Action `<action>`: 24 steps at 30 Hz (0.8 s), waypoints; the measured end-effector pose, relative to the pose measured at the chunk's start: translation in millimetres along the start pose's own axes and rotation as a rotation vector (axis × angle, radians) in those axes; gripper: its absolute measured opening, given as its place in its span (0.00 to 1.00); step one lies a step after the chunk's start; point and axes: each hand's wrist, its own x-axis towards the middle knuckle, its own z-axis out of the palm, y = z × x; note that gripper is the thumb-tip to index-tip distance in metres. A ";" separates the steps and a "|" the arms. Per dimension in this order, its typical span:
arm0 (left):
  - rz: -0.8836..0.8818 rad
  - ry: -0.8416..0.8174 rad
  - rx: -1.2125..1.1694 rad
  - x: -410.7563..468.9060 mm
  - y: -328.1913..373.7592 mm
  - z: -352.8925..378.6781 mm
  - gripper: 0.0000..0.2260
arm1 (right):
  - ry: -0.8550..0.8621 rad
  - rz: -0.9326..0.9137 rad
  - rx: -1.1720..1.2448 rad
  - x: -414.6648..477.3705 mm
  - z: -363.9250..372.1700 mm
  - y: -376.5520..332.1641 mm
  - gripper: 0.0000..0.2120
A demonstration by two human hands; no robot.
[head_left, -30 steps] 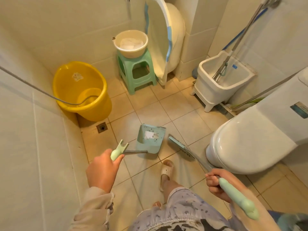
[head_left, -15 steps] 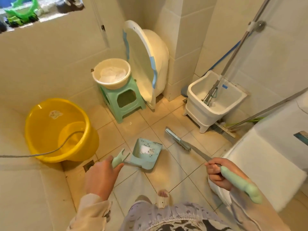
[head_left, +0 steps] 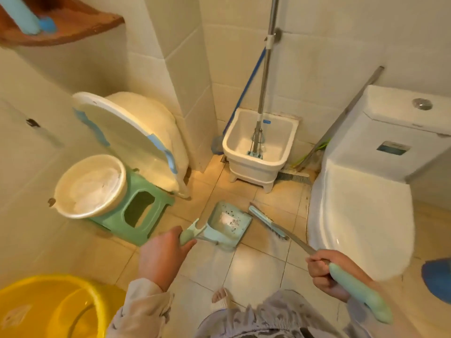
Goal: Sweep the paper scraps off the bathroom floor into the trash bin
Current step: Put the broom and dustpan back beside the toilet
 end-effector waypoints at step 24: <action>1.203 -0.127 0.569 247.8 221.5 -29.5 0.18 | -0.119 -0.533 0.862 16.5 60.6 -126.0 0.17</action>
